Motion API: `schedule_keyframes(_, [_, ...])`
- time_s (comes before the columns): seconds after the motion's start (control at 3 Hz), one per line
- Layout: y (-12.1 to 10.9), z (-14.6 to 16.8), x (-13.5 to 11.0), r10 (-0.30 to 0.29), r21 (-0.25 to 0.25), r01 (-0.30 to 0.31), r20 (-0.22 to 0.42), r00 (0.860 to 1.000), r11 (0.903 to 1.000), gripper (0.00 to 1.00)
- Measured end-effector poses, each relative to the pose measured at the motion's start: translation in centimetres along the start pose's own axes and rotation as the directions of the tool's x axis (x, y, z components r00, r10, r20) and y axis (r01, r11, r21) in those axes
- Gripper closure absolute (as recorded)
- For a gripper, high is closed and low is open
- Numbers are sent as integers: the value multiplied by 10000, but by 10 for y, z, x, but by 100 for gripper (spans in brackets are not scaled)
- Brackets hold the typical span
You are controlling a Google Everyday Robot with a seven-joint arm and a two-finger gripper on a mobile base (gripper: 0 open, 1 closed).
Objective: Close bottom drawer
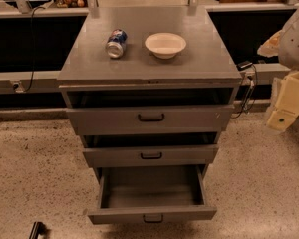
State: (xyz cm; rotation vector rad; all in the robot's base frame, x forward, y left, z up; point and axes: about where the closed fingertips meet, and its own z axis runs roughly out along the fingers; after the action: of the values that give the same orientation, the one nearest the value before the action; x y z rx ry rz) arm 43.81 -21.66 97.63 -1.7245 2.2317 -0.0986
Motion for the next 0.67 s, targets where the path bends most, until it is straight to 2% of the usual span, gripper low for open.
schedule_keyframes(0.33, [0,0,0,0,0,0,0,10000,10000,0])
schedule_keyframes(0.67, [-7,40,-3,80,-493,-75,102,9999,9988,0])
